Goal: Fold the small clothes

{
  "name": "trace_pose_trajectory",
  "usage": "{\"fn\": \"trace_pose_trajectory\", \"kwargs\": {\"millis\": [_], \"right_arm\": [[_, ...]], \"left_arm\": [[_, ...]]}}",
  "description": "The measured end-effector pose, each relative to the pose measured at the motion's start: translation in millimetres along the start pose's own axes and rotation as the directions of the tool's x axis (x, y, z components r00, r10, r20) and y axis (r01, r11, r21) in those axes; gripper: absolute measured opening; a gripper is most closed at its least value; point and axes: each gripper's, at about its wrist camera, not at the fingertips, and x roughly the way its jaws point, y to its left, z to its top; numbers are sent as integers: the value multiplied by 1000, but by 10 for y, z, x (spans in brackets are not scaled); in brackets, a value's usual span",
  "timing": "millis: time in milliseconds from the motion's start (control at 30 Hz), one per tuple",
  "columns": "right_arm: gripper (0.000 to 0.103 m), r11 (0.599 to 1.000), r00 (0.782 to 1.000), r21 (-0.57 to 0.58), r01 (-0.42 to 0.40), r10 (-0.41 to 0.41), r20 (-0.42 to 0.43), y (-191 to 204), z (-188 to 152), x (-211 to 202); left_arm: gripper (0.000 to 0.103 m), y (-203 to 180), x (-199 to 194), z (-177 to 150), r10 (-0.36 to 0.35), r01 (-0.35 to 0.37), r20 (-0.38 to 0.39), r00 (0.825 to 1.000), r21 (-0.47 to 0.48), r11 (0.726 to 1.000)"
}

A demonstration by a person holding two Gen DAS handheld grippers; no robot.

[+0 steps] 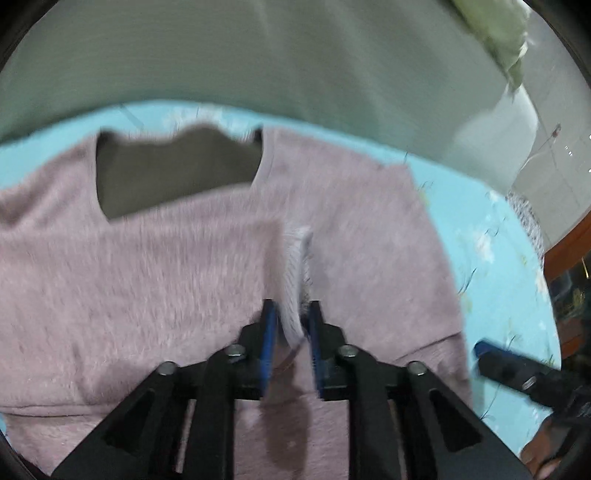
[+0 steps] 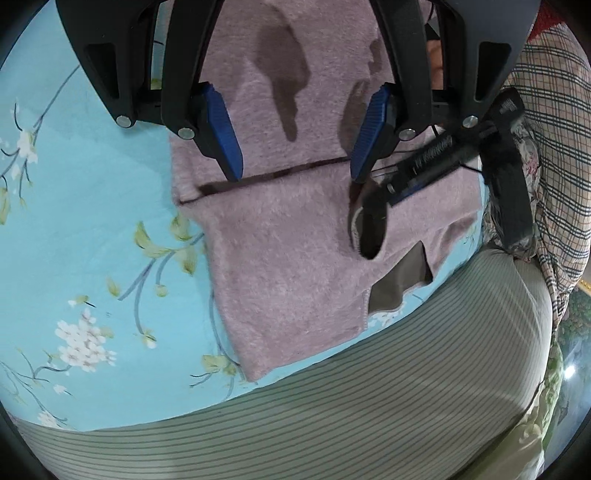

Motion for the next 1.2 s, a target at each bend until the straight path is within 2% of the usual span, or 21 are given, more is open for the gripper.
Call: {"fn": "trace_pose_trajectory", "kwargs": {"millis": [33,100,233,333,433,533,633,700,733,767,833,933,1000,1100,1200], "right_arm": [[62,1000,1000,-10,-5,5,-3,50,-6,31],[62,999,1000,-29,-18,18,-13,139,3,104],[62,997,999,-63,-42,40,-35,334,57,298],[62,996,997,-76,-55,51,-51,449,125,483],[62,995,997,-89,-54,48,-64,534,168,681],[62,995,995,-89,-54,46,-87,560,160,882],[62,994,993,-102,-35,23,-120,595,117,1103],[62,993,992,-117,-14,0,-123,624,88,1187],[60,992,993,-128,-17,2,-122,653,77,1209],[39,990,992,-139,-31,14,-123,682,83,1213],[5,987,990,-152,-52,31,-138,730,106,1194],[5,984,995,-159,-82,71,-74,721,185,915],[4,986,996,-141,-93,94,4,618,257,602],[4,996,995,-86,-32,40,91,296,327,304],[4,999,997,-1,36,-36,71,-100,370,316]], "left_arm": [[50,49,6,-57,6,-6,-11,1000,-8,1000],[68,142,-69,-146,24,-24,-1,1000,-26,999],[69,422,-367,-349,37,-35,18,999,-74,997],[69,720,-664,-555,119,-113,42,992,-124,986],[69,1182,-937,-772,275,-257,49,960,-235,937],[69,1735,-1158,-986,375,-336,29,927,-380,862],[68,2071,-1238,-1080,411,-366,4,911,-449,815],[67,2208,-1236,-1098,426,-378,-5,905,-470,798],[67,2263,-1228,-1100,432,-383,-7,902,-475,792],[67,2295,-1222,-1099,437,-386,-6,900,-479,788],[66,2353,-1208,-1108,449,-394,-6,894,-491,777],[64,2436,-1229,-1113,457,-403,-16,889,-501,766],[63,2462,-1212,-1100,454,-399,-16,891,-507,764],[63,2480,-1196,-1030,453,-398,-11,892,-499,770],[63,2476,-1195,-999,449,-394,-5,894,-486,780]]}}
